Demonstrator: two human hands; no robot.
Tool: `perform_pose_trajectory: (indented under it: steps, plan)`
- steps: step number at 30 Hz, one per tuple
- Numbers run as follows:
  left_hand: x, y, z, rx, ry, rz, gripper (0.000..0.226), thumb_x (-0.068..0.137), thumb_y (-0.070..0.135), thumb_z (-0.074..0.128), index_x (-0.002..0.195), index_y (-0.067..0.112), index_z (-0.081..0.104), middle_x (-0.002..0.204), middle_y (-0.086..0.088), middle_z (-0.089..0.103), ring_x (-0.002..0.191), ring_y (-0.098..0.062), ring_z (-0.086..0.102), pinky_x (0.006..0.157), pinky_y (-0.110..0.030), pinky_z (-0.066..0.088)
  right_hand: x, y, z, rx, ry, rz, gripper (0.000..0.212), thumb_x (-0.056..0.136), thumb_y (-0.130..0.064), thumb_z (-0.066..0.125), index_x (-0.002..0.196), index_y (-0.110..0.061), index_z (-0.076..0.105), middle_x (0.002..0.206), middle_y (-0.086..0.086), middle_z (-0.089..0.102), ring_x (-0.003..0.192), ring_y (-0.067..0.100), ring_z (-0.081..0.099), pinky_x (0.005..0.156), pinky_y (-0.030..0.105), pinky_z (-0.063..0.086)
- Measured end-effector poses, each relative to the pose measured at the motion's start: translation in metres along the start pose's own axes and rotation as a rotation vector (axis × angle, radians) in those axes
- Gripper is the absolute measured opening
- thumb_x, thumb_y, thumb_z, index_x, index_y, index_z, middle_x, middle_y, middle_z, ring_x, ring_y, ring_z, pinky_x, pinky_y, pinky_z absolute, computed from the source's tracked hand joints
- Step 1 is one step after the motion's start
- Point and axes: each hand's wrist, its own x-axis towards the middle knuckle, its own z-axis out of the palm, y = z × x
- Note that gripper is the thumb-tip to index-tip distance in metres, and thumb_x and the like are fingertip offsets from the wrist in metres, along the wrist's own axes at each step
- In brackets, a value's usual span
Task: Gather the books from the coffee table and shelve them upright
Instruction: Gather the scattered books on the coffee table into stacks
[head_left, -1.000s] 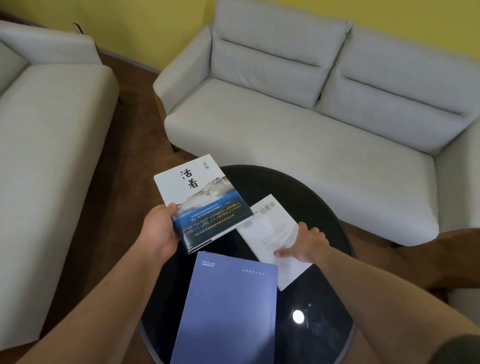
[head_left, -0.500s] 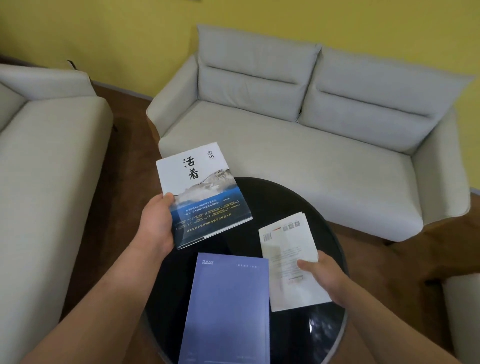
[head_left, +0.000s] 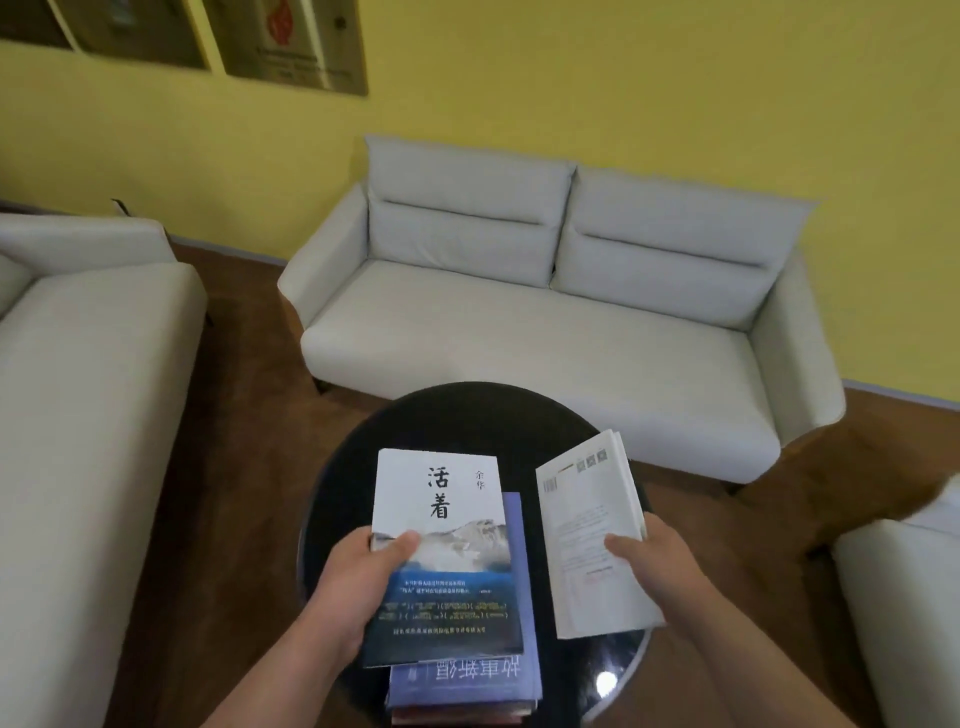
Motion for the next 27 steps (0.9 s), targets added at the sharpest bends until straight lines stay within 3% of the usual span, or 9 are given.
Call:
perform_pose_trajectory:
  steps: [2, 6, 10, 14, 16, 18, 22, 25, 27]
  plan:
    - [-0.006, -0.011, 0.001, 0.045, 0.032, 0.002, 0.025, 0.092, 0.027, 0.070, 0.113, 0.015, 0.061, 0.103, -0.010, 0.075, 0.084, -0.027, 0.077, 0.065, -0.040, 0.060, -0.020, -0.006, 0.002, 0.015, 0.015, 0.001, 0.026, 0.095, -0.017, 0.065, 0.118, -0.023, 0.055, 0.114, 0.004, 0.067, 0.100, 0.027, 0.069, 0.087, 0.048, 0.060]
    - [-0.009, -0.027, 0.001, 0.109, 0.036, 0.030, 0.028, 0.091, 0.027, 0.072, 0.113, 0.013, 0.061, 0.103, -0.007, 0.074, 0.082, -0.021, 0.075, 0.057, -0.031, 0.056, -0.057, -0.020, 0.009, -0.038, 0.056, -0.039, 0.030, 0.094, -0.015, 0.065, 0.122, -0.018, 0.056, 0.117, 0.006, 0.067, 0.101, 0.025, 0.068, 0.085, 0.043, 0.060]
    - [-0.007, -0.030, 0.002, 0.146, 0.020, 0.078, 0.025, 0.089, 0.023, 0.075, 0.108, 0.011, 0.063, 0.099, -0.007, 0.075, 0.081, -0.021, 0.076, 0.059, -0.032, 0.057, -0.088, -0.039, 0.023, -0.159, 0.061, -0.108, 0.038, 0.093, -0.023, 0.065, 0.129, -0.024, 0.055, 0.120, 0.000, 0.064, 0.108, 0.023, 0.064, 0.090, 0.044, 0.060]
    - [-0.005, -0.027, 0.000, 0.214, 0.038, 0.100, 0.030, 0.080, 0.024, 0.084, 0.101, 0.011, 0.065, 0.096, -0.007, 0.076, 0.079, -0.021, 0.076, 0.071, -0.041, 0.063, -0.108, -0.057, 0.051, -0.343, 0.102, -0.186, 0.031, 0.096, -0.029, 0.062, 0.126, -0.025, 0.056, 0.110, -0.007, 0.060, 0.095, 0.012, 0.058, 0.065, 0.018, 0.047]
    - [-0.006, -0.022, 0.000, 0.268, 0.043, 0.111, 0.032, 0.078, 0.026, 0.086, 0.097, 0.013, 0.063, 0.095, -0.005, 0.075, 0.079, -0.020, 0.075, 0.073, -0.041, 0.063, -0.113, -0.062, 0.066, -0.407, 0.124, -0.211, 0.018, 0.097, -0.031, 0.061, 0.115, -0.027, 0.057, 0.115, -0.004, 0.066, 0.083, 0.009, 0.057, 0.058, 0.013, 0.040]
    - [-0.005, -0.016, 0.000, 0.329, 0.030, 0.117, 0.035, 0.077, 0.028, 0.086, 0.096, 0.014, 0.061, 0.096, -0.004, 0.073, 0.082, -0.019, 0.073, 0.073, -0.040, 0.062, -0.117, -0.067, 0.076, -0.465, 0.143, -0.219, 0.018, 0.096, -0.035, 0.062, 0.112, -0.027, 0.058, 0.124, -0.005, 0.069, 0.087, 0.011, 0.063, 0.055, 0.011, 0.038]
    - [0.000, -0.008, -0.003, 0.434, -0.014, 0.139, 0.030, 0.078, 0.028, 0.085, 0.092, 0.016, 0.062, 0.095, -0.001, 0.071, 0.083, -0.018, 0.071, 0.073, -0.037, 0.059, -0.122, -0.076, 0.101, -0.657, 0.197, -0.268, 0.029, 0.094, -0.045, 0.061, 0.116, -0.026, 0.059, 0.124, -0.006, 0.069, 0.098, 0.016, 0.069, 0.072, 0.023, 0.056]
    - [0.001, -0.008, -0.004, 0.402, -0.047, 0.134, 0.025, 0.081, 0.025, 0.083, 0.092, 0.015, 0.062, 0.095, -0.002, 0.071, 0.083, -0.018, 0.071, 0.066, -0.032, 0.055, -0.123, -0.079, 0.124, -0.775, 0.235, -0.302, 0.039, 0.093, -0.050, 0.058, 0.122, -0.026, 0.053, 0.122, -0.002, 0.065, 0.101, 0.018, 0.065, 0.074, 0.024, 0.051]
    - [0.000, -0.011, -0.005, 0.338, -0.073, 0.138, 0.019, 0.086, 0.025, 0.078, 0.091, 0.016, 0.062, 0.094, -0.002, 0.072, 0.082, -0.018, 0.072, 0.062, -0.029, 0.053, -0.123, -0.078, 0.136, -0.859, 0.234, -0.345, 0.046, 0.094, -0.054, 0.050, 0.129, -0.023, 0.048, 0.128, 0.002, 0.059, 0.108, 0.020, 0.058, 0.086, 0.029, 0.049]
